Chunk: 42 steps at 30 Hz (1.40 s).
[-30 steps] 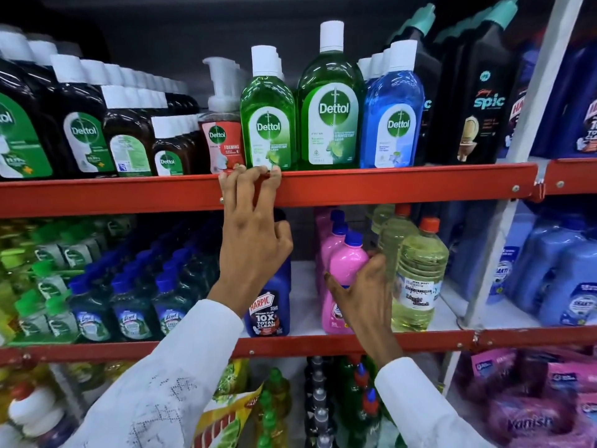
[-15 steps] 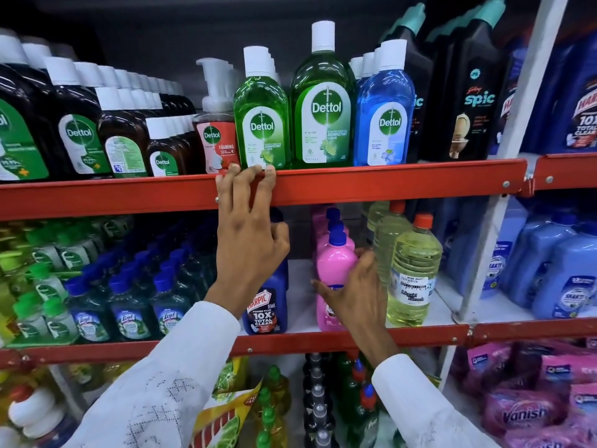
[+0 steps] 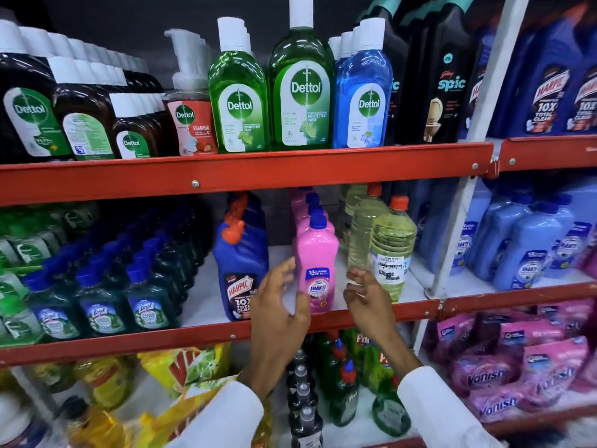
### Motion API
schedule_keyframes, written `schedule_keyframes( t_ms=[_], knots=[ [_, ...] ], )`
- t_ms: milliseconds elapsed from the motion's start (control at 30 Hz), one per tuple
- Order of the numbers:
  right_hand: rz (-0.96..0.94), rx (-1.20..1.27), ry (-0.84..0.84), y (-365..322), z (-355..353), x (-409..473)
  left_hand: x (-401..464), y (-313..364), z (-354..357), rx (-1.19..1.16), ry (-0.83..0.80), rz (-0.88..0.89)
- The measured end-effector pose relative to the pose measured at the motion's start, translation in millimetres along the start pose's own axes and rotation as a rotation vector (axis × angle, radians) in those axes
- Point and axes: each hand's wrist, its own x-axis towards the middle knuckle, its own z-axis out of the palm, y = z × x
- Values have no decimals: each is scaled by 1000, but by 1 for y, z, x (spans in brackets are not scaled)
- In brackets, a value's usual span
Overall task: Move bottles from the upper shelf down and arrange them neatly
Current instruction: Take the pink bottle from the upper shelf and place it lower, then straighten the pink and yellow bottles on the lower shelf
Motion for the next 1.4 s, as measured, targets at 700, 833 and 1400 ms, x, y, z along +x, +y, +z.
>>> schedule_keyframes(
  t_ms=[700,833,1400],
  knots=[
    [-184,-305,-358,40,14,36,14,-57,59,312,-234,-221],
    [-170,-301,-358,46,15,40,16,-61,61,318,-229,-205],
    [-177,-321,-329,42,15,36,14,-70,67,262,-193,-254]
  ],
)
